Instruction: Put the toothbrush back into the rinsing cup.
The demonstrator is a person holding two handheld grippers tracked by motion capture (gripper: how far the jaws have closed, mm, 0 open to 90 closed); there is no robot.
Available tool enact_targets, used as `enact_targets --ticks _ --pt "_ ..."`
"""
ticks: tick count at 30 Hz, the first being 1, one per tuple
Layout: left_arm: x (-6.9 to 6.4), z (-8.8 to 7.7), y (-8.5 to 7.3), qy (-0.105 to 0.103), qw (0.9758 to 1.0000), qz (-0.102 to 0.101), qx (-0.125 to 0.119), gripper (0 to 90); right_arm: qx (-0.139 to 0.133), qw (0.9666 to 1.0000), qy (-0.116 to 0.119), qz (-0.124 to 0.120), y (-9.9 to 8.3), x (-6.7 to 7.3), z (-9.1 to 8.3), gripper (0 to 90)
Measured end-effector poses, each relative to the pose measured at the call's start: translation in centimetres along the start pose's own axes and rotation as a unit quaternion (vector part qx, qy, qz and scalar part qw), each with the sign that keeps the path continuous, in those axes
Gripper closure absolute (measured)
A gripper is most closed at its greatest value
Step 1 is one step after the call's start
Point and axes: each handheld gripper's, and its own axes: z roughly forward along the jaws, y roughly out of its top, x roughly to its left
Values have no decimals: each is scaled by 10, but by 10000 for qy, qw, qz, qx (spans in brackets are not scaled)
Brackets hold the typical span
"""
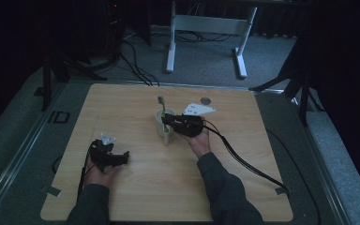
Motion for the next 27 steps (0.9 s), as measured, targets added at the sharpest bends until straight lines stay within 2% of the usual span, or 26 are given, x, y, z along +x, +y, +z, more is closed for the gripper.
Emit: enact_targets --ticks 8,17,25,27 --pt "0 0 0 -1 10000 9 10 35 283 9994 -87 -158 -4 4 -1 777" --pt "0 0 0 2 10000 -5 -4 35 268 9995 -137 41 -14 -4 -11 776" --pt "0 0 0 -3 10000 3 -1 35 283 9996 -76 28 -14 -4 -12 772" --pt "-1 0 0 -3 10000 3 -1 35 323 9995 -65 35 -15 -4 -11 720"
